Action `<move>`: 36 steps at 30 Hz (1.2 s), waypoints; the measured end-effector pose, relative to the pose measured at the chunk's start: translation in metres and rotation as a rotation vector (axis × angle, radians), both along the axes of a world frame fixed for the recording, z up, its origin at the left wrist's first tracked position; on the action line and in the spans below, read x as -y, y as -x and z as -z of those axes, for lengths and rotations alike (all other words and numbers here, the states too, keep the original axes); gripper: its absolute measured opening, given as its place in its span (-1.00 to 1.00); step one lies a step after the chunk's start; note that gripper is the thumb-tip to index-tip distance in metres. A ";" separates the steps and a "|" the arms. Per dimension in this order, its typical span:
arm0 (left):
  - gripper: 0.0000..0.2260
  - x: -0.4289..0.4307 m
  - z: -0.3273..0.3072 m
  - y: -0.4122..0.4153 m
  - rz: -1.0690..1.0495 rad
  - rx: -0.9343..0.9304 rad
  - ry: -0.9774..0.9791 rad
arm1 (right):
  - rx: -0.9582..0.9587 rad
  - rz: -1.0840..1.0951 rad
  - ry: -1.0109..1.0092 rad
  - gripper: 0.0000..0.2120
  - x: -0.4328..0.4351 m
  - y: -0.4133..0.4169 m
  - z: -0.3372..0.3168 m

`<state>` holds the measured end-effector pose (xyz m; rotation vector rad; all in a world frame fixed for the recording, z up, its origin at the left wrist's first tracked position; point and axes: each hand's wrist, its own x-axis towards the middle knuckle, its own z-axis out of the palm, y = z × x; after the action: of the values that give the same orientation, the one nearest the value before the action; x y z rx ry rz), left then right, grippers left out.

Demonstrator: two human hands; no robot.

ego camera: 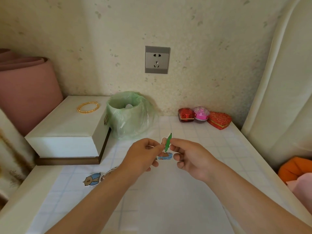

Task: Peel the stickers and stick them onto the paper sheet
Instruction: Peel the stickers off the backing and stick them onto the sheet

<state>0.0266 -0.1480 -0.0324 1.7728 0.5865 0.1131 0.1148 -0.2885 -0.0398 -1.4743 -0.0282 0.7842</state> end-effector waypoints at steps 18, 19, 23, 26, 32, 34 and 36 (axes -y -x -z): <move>-0.69 0.010 -0.001 -0.016 0.069 -0.005 -0.002 | 0.140 -0.008 0.028 -0.93 0.017 -0.010 0.000; -0.69 0.009 0.000 -0.018 0.058 0.006 -0.033 | 0.145 -0.001 0.040 -0.92 0.018 -0.011 0.001; -0.70 0.006 0.007 -0.024 0.083 0.009 -0.318 | 0.388 0.018 0.289 -0.89 0.018 -0.016 0.004; -0.78 0.005 0.011 -0.025 0.157 -0.052 -0.672 | 0.709 0.001 0.489 -0.77 0.023 -0.024 0.007; -0.86 0.010 0.013 -0.026 0.340 -0.071 -0.852 | 0.940 -0.207 0.496 -0.96 0.031 -0.030 0.005; -0.86 0.012 0.015 -0.026 0.348 -0.066 -0.859 | 0.937 -0.216 0.473 -0.91 0.031 -0.032 0.008; -0.85 0.011 0.018 -0.027 0.342 -0.063 -0.827 | 0.930 -0.237 0.469 -0.92 0.032 -0.033 0.011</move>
<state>0.0539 -0.1594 -0.0500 2.6621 0.2752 0.0649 0.1480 -0.3205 -0.0509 -2.2054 -0.7748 0.2245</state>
